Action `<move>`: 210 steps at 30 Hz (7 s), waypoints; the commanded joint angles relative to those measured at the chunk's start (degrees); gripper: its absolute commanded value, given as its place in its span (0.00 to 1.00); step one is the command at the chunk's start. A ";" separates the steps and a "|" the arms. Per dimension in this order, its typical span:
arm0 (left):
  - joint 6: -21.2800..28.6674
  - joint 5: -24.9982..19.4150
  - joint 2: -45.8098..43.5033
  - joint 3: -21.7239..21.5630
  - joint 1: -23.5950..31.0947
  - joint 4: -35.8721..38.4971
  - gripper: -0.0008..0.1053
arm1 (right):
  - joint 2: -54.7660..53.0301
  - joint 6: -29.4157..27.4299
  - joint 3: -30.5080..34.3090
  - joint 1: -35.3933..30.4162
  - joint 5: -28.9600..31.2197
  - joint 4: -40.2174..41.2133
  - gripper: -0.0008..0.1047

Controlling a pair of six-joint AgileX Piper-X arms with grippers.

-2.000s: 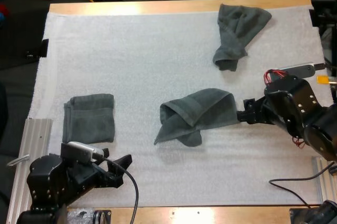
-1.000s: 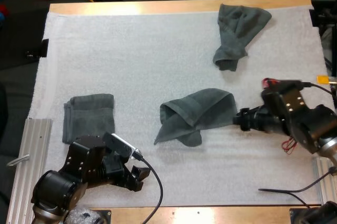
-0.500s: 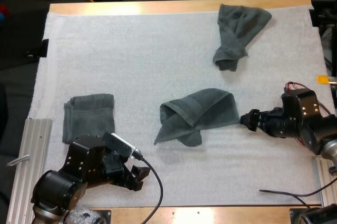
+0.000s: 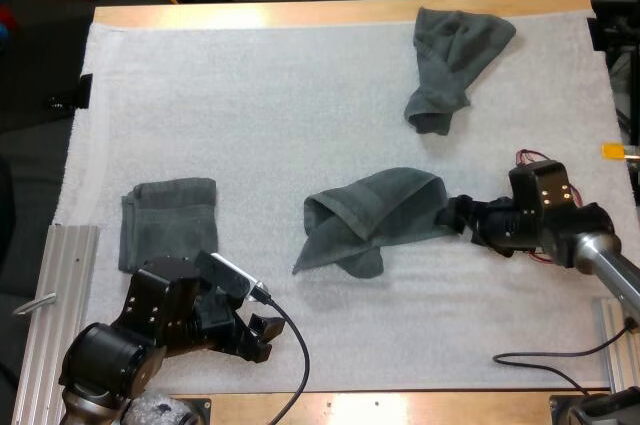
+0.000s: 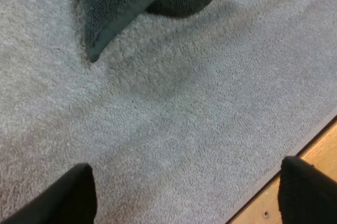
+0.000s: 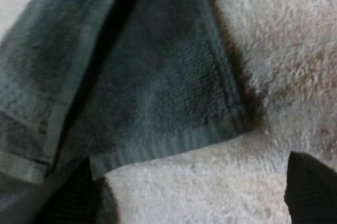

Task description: Pick towel from pile, fold and stack

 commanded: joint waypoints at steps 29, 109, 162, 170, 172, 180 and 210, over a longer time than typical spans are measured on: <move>-0.03 -0.16 0.15 -0.52 -0.40 -0.02 0.66 | 11.41 5.78 0.10 -0.32 -4.53 -8.89 0.57; 35.17 -32.58 37.81 -0.52 -18.71 -28.81 0.66 | 5.67 -9.13 0.10 -0.19 2.75 7.78 0.02; 39.05 -40.34 35.45 -19.76 -18.71 -17.67 0.01 | -14.82 -12.21 -5.24 -0.19 2.45 7.28 0.02; 39.10 -41.84 35.45 -28.04 -18.71 -9.49 0.01 | -16.89 -12.61 -15.34 -0.19 3.27 14.35 0.02; 39.10 -42.26 35.45 -29.78 -18.71 -8.12 0.01 | -17.03 -12.66 -17.02 -0.19 3.14 16.02 0.02; 39.08 -44.94 31.33 -32.41 -18.59 -6.77 0.01 | -17.03 -14.76 -23.94 -0.19 4.11 25.63 0.02; 30.79 -41.22 14.86 -32.65 -27.40 6.96 0.01 | -25.29 -22.94 -34.48 0.59 -2.90 47.59 0.02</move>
